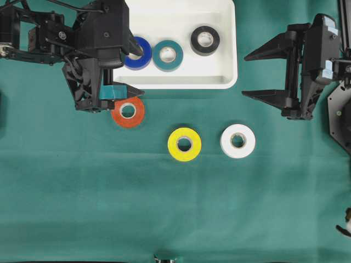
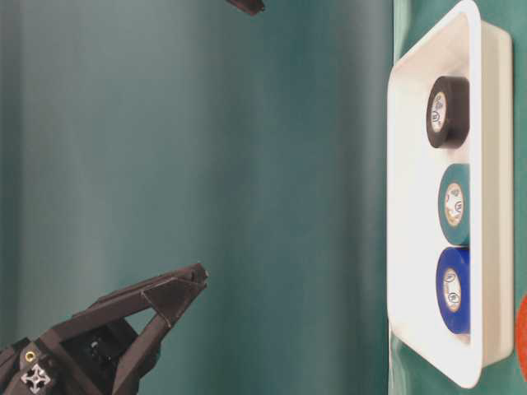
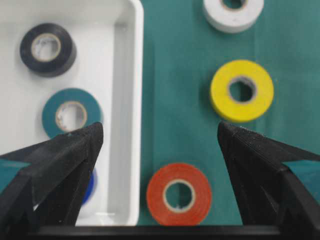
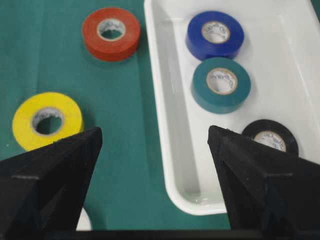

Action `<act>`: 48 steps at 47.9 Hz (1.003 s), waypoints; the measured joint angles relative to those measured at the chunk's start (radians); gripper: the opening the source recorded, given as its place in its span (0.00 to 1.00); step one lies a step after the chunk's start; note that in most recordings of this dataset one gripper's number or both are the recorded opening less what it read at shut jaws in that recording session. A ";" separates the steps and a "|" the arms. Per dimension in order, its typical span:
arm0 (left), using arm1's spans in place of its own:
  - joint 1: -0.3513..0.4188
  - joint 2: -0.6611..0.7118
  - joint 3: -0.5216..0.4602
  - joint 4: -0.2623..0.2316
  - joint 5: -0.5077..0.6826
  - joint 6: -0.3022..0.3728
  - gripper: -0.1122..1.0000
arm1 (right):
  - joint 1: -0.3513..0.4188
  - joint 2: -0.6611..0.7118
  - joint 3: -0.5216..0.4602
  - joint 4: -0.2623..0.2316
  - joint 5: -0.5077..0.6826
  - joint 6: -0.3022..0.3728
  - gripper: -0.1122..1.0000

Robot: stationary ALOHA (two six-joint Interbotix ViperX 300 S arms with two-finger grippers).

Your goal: Pick up the tape from a random location and place it into the white case.

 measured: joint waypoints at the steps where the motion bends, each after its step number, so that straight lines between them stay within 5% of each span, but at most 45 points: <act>1: 0.000 -0.002 0.002 0.000 -0.003 -0.002 1.00 | 0.000 -0.002 -0.002 -0.002 0.002 -0.002 0.84; 17: 0.000 -0.064 0.075 0.000 -0.114 0.003 1.00 | 0.002 -0.075 0.000 -0.002 0.002 -0.006 0.84; 48: -0.015 -0.390 0.341 0.000 -0.413 0.005 1.00 | 0.000 -0.170 0.000 0.000 -0.046 -0.029 0.84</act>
